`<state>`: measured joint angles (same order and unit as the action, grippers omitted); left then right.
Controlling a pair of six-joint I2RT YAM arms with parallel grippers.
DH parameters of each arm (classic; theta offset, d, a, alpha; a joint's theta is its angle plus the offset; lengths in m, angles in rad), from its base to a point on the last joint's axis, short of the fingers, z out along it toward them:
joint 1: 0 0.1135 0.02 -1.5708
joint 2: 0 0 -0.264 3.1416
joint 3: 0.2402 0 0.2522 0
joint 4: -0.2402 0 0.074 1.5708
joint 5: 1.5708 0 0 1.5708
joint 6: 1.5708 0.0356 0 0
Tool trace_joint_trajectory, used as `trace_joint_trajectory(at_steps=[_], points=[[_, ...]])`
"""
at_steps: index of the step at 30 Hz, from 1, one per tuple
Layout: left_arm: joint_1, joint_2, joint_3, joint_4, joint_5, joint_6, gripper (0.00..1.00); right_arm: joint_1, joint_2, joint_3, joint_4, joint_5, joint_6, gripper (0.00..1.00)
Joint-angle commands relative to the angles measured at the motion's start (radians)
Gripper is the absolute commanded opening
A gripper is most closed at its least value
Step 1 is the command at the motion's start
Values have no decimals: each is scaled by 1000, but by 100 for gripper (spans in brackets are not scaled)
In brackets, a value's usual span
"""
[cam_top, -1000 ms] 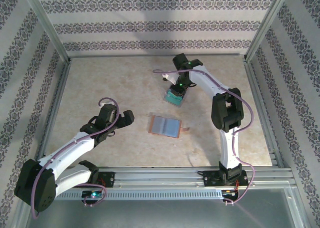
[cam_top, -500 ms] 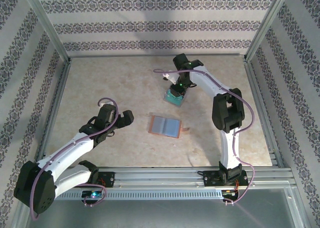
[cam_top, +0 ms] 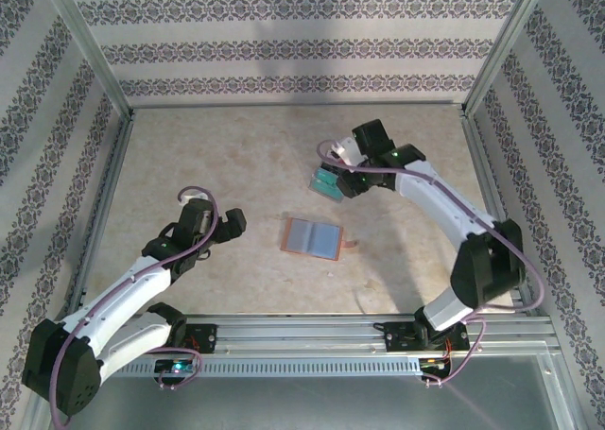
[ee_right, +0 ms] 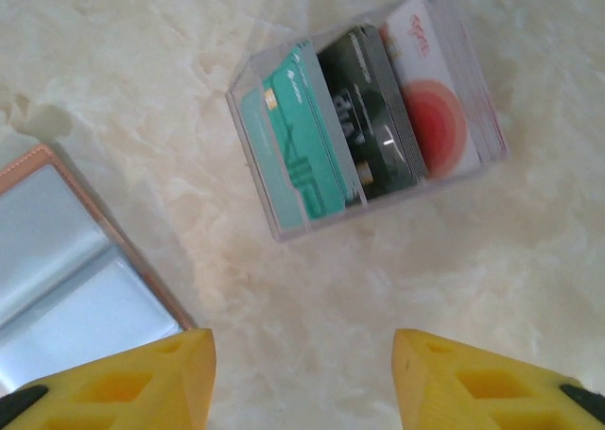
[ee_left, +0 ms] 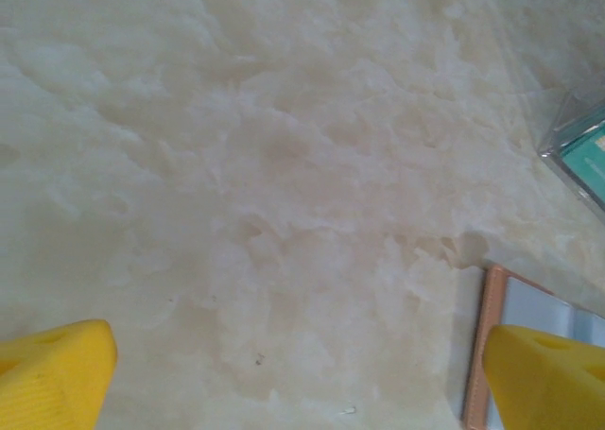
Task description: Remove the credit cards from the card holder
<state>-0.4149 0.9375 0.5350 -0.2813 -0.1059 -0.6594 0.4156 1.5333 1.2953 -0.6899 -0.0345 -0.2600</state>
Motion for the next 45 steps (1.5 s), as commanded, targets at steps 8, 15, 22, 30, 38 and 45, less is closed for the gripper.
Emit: trace_joint_trajectory(at_steps=[8,15,22,30,38,45], points=[[29,-34,62,-90,-98,124,99,8,-387,-293,127,251,273,76],[42,-62,66,-70,-178,221,99,-9,-654,-497,173,413,418,98],[65,-71,63,-10,-234,293,99,-40,-806,-596,193,538,498,98],[137,-106,9,137,-236,404,99,-105,-819,-687,290,543,534,98],[298,-93,-43,301,-161,468,99,-235,-858,-808,464,391,594,98],[355,-35,-121,559,-73,549,99,-294,-802,-838,553,301,604,98]])
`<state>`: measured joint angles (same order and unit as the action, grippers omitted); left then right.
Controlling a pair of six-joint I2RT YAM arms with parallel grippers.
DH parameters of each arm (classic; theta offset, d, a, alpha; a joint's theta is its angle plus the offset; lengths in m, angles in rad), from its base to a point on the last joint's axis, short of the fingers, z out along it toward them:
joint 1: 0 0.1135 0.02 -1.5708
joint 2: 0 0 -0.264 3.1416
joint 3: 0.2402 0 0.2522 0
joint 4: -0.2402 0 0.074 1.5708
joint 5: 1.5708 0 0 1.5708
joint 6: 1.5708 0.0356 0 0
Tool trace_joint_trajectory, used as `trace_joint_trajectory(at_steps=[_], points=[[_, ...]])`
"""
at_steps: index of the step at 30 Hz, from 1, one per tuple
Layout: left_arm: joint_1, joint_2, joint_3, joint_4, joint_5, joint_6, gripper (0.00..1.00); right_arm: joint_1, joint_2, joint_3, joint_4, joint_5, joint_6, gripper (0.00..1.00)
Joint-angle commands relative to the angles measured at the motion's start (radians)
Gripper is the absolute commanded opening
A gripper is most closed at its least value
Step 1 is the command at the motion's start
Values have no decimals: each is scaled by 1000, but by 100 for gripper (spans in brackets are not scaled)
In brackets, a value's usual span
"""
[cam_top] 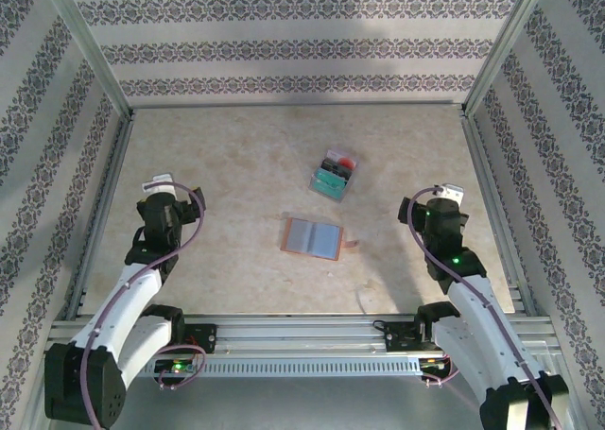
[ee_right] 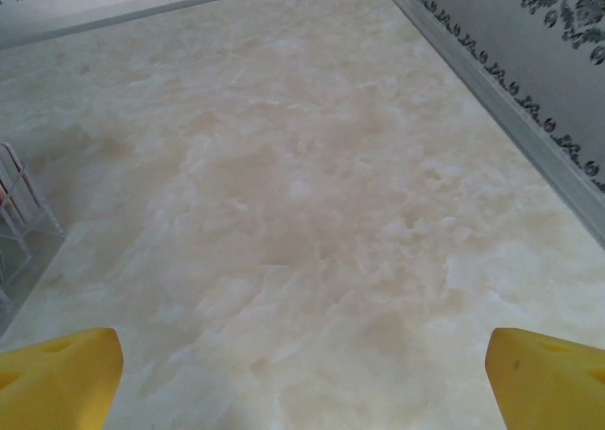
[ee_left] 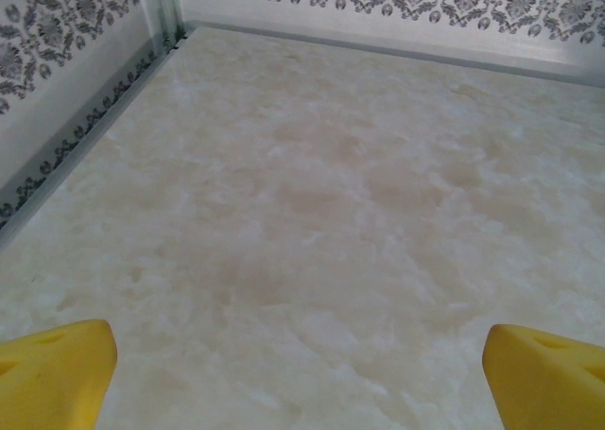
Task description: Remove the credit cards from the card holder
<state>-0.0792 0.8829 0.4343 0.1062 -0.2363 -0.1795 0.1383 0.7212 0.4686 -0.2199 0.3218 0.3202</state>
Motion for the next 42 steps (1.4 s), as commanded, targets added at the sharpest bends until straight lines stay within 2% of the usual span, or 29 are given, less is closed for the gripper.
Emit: trace_joint_trajectory(at_steps=[1,3,4,10,17,28,32,39,42], points=[[29,33,-28,199,77,76,99,-21,15,-14,89,-49,31,98],[53,72,-36,247,117,83,99,-23,17,-22,75,87,148,98],[62,88,-37,265,132,86,99,-26,14,-34,93,109,159,98],[130,213,-31,379,242,99,99,-34,9,-119,326,82,47,98],[215,337,-74,573,364,79,99,-35,105,-111,414,36,-115,98],[217,476,-136,771,462,94,99,-34,233,-119,577,38,-217,98],[217,513,-129,813,520,106,99,-38,266,-119,608,57,-225,98],[216,658,-135,989,609,128,99,-50,324,-157,676,57,-228,98],[210,648,-126,954,602,138,99,-54,345,-156,684,57,-229,98]])
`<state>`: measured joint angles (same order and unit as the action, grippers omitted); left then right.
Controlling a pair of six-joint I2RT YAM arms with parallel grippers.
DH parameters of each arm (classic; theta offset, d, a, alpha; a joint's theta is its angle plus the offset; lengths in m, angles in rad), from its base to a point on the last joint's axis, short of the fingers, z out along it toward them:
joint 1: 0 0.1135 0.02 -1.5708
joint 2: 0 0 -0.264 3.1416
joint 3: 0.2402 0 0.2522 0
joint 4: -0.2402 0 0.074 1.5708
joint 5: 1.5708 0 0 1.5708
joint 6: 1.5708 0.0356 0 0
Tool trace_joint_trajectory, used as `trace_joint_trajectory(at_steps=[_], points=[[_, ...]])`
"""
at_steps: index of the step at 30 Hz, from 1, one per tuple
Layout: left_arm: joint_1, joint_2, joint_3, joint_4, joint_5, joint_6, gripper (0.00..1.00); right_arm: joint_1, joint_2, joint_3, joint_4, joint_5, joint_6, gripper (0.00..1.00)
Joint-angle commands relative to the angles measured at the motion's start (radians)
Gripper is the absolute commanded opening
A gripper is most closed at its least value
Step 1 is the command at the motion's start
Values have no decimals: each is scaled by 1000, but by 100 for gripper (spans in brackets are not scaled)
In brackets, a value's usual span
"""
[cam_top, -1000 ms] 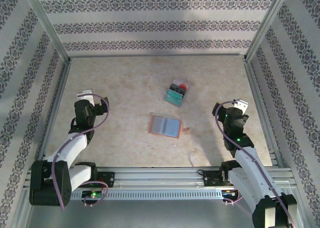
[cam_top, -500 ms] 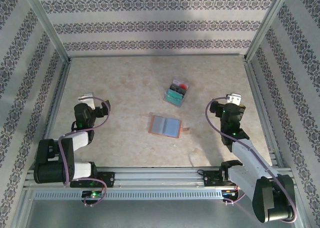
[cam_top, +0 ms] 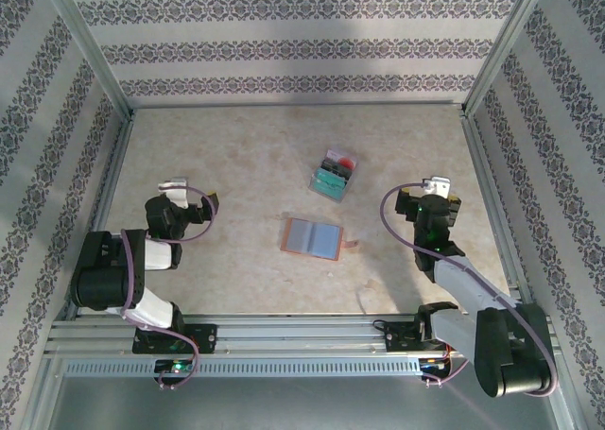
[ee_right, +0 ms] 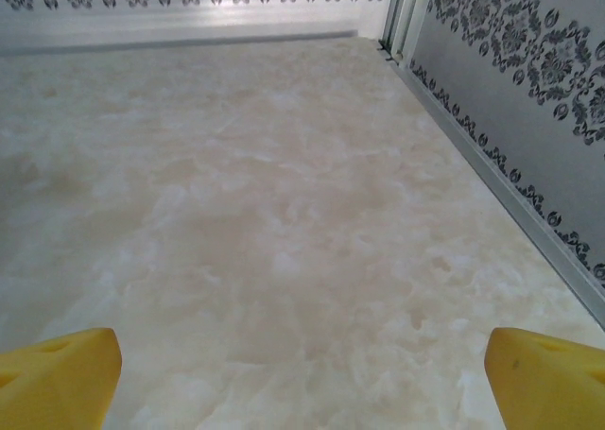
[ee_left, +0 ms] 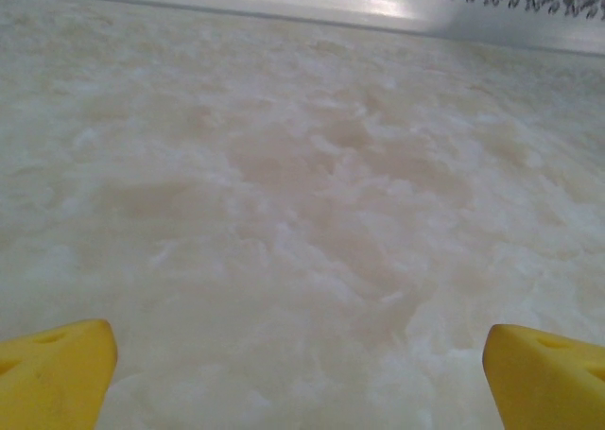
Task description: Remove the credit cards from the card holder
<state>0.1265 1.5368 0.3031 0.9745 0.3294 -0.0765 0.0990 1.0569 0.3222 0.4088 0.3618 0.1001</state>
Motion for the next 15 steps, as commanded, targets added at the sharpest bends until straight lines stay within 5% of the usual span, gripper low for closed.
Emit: trace_joint_trajectory(at_steps=[1,8,9,15], points=[[2,1,9,89,36,37,99,-16,17,-9,63,16,-10,98],[-54,79,29,128,-30,83,99,-21,66,-20,161,2,-2,98],[-58,41,43,31,-39,97,99,-21,75,-19,170,4,0,98],[-81,63,80,-5,-204,64,99,-22,140,-27,251,4,-2,98]])
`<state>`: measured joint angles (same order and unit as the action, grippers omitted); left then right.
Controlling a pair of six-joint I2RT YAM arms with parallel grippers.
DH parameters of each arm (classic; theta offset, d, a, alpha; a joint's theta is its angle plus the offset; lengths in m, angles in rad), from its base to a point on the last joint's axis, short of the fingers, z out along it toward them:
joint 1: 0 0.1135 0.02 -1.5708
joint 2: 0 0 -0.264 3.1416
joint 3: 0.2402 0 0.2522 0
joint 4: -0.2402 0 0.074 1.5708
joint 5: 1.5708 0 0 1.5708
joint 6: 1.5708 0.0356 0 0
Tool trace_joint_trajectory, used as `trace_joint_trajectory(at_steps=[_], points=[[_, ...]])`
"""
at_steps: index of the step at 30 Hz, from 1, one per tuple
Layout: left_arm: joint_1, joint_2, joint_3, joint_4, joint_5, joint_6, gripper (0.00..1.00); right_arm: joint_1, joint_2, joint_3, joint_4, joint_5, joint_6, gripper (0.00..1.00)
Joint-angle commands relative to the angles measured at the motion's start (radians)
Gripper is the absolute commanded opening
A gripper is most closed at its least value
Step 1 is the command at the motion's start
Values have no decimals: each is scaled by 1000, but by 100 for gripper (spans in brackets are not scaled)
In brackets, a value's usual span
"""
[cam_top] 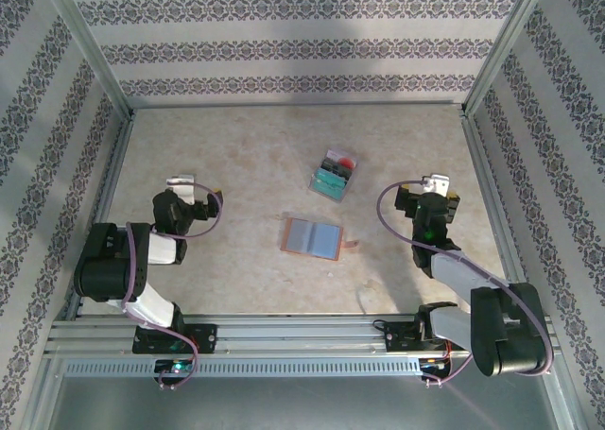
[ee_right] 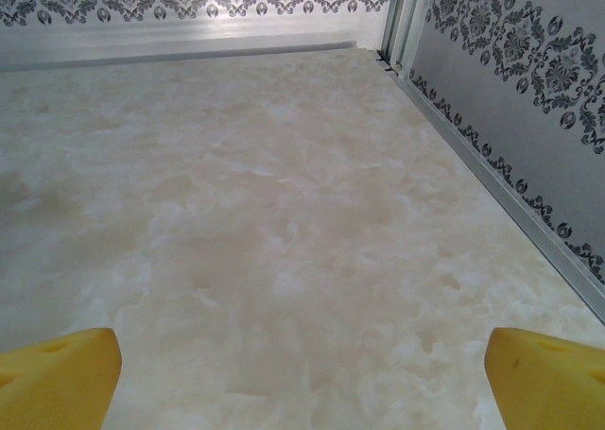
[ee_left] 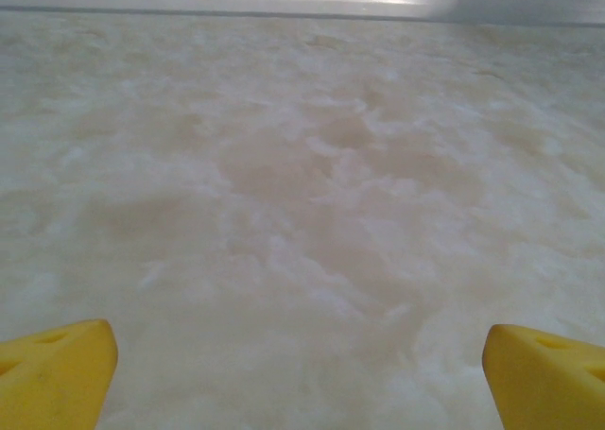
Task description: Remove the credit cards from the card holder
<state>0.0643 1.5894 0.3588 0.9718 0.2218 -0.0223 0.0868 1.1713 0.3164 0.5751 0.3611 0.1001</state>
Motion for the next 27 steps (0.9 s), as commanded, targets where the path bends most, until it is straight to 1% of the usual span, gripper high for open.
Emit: trace_joint_trajectory(at_steps=[1,2,3,5,9,11,14,15,17,18,19,22,24,27], points=[[-20,3,28,-19,-106,7,99,-10,38,-24,104,6,-5,98],[-21,-3,32,-43,-114,7,99,-10,42,-21,106,3,-5,98],[-24,5,28,-17,-120,8,99,-11,47,-23,125,-6,-13,98],[-24,-1,32,-35,-121,8,99,-12,67,-36,186,-15,-23,98],[-24,3,29,-22,-122,8,99,-13,113,-44,283,-48,-43,98],[-24,2,27,-24,-121,8,99,-17,169,-48,357,-68,-56,98],[-24,3,26,-21,-120,8,99,-21,291,-49,503,-103,-59,98],[-24,3,25,-17,-120,7,99,-22,304,-46,512,-126,-64,98],[-24,4,25,-16,-121,7,99,-27,319,-39,477,-132,-55,98],[-24,3,25,-16,-121,7,99,-36,360,-45,545,-122,-39,98],[-24,3,25,-17,-120,8,99,-52,381,-48,595,-138,-27,98],[-25,3,25,-17,-121,8,99,-88,336,-16,458,-233,-11,98],[-25,3,25,-17,-121,7,99,-97,367,11,461,-301,-16,98],[-25,4,25,-16,-121,7,99,-102,354,68,350,-423,-56,98]])
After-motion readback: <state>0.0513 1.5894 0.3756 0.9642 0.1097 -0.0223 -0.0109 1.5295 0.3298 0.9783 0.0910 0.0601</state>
